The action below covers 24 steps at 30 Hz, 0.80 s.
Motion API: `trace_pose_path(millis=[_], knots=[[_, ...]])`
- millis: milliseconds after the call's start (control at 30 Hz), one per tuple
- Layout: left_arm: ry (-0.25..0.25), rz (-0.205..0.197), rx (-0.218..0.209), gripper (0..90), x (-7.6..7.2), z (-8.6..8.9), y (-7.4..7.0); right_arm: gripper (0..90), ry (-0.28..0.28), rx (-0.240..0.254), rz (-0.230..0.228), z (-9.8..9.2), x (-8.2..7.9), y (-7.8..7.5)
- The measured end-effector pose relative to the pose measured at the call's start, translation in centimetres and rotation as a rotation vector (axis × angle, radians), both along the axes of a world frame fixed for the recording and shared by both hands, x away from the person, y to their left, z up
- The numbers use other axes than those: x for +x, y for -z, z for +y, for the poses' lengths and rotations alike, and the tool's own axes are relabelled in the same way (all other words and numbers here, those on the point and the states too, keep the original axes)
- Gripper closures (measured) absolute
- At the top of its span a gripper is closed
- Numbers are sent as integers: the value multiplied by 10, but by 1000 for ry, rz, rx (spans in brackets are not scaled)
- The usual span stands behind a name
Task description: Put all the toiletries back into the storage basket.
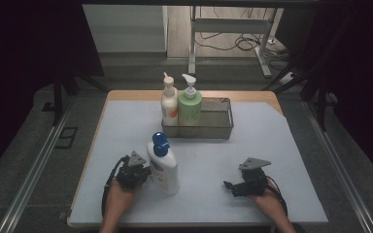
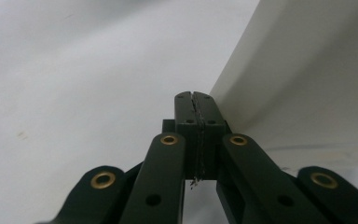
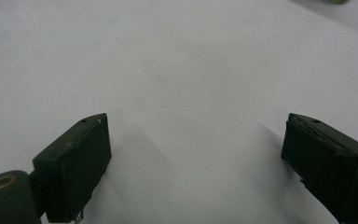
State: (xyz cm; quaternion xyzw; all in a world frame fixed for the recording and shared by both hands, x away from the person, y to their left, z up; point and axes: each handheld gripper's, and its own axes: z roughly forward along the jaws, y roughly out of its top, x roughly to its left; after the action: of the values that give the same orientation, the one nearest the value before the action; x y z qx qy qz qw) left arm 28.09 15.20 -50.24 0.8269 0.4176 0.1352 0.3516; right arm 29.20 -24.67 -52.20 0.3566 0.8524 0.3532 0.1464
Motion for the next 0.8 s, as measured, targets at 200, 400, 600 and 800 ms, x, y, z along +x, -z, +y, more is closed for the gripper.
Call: trace_pose_path(millis=[200,400,600,800], knots=[[15,27,-4,882,-10,4,2,77,0,0,0,0,0,0],[41,51,12,889,-24,4,7,77,0,0,0,0,0,0],[53,51,44,892,-30,-3,7,77,1,0,0,0,0,0],[67,41,55,892,-24,-12,7,77,1,-1,0,0,0,0]])
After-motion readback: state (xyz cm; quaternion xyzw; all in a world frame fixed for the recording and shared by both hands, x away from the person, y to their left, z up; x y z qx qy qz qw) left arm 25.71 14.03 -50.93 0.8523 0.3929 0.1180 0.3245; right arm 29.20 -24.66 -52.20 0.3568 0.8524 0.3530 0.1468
